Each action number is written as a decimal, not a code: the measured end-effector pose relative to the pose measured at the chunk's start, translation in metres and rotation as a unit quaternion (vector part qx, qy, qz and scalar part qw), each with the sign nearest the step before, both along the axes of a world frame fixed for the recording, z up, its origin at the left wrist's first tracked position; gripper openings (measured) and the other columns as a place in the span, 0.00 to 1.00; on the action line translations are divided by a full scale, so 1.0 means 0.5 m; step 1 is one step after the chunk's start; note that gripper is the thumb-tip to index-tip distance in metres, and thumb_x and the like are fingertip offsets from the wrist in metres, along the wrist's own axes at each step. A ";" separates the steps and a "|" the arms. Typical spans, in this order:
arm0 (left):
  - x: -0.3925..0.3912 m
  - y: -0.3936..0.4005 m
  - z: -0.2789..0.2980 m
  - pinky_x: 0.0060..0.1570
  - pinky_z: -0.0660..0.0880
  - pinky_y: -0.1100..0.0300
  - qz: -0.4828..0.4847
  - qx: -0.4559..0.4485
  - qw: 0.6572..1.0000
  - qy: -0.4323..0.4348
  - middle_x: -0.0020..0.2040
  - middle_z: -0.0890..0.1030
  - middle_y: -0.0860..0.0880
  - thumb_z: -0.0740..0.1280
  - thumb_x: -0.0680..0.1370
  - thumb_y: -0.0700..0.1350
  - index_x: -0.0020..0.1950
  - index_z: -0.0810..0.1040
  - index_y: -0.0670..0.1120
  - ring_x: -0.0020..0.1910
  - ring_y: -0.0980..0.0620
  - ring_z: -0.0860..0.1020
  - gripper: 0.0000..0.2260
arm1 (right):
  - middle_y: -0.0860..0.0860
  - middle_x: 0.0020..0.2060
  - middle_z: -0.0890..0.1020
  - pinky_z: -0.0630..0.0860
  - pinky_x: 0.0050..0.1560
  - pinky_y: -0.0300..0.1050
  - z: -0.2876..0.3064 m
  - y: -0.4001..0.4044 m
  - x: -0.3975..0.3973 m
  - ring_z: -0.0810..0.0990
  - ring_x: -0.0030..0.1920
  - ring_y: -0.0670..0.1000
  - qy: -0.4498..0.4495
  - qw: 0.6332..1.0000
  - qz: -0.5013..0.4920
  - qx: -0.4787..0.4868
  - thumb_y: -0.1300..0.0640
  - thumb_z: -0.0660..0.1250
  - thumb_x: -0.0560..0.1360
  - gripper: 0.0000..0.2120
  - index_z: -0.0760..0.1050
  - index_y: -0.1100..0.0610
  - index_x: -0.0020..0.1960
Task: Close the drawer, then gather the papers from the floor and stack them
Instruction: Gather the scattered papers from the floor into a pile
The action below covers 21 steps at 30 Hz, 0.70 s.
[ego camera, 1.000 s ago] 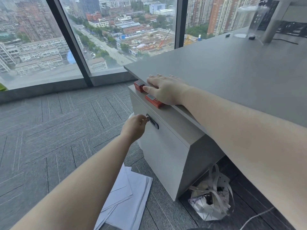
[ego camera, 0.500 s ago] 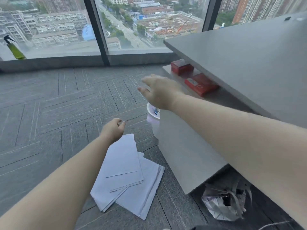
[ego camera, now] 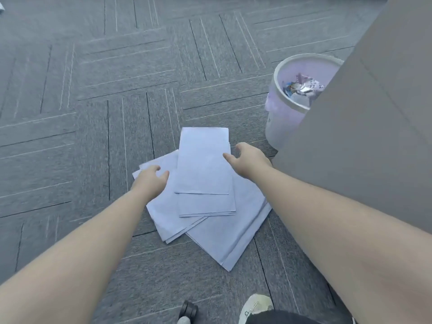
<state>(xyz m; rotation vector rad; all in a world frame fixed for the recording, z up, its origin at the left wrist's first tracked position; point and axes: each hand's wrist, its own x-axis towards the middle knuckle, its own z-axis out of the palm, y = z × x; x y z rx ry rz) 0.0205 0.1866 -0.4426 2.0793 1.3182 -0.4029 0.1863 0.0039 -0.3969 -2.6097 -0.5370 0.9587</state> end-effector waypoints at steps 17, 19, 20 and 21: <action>-0.065 0.000 -0.368 0.67 0.64 0.46 0.216 -0.087 0.970 0.070 0.75 0.55 0.40 0.63 0.74 0.58 0.76 0.50 0.52 0.71 0.38 0.64 0.35 | 0.56 0.71 0.70 0.69 0.67 0.55 -0.399 0.001 0.010 0.68 0.71 0.61 0.069 0.991 -0.015 -0.113 0.41 0.65 0.74 0.38 0.56 0.61 0.75; -0.067 0.006 -0.385 0.68 0.63 0.44 0.241 -0.097 0.962 0.084 0.75 0.54 0.40 0.64 0.73 0.58 0.77 0.47 0.52 0.71 0.38 0.62 0.38 | 0.56 0.73 0.67 0.66 0.70 0.56 -0.419 -0.001 0.015 0.64 0.73 0.60 0.067 0.989 -0.011 -0.130 0.40 0.65 0.74 0.42 0.53 0.61 0.76; -0.069 0.006 -0.388 0.68 0.63 0.44 0.254 -0.105 0.957 0.093 0.75 0.53 0.40 0.64 0.73 0.59 0.77 0.45 0.52 0.72 0.37 0.61 0.39 | 0.57 0.74 0.65 0.64 0.72 0.56 -0.426 -0.002 0.018 0.61 0.74 0.60 0.066 0.988 -0.009 -0.137 0.39 0.66 0.73 0.43 0.52 0.61 0.77; -0.071 0.007 -0.393 0.68 0.63 0.43 0.270 -0.106 0.952 0.098 0.76 0.52 0.40 0.65 0.73 0.59 0.77 0.43 0.51 0.72 0.37 0.60 0.41 | 0.57 0.75 0.63 0.61 0.73 0.55 -0.432 -0.002 0.022 0.59 0.75 0.60 0.065 0.988 -0.008 -0.142 0.39 0.66 0.73 0.45 0.50 0.62 0.77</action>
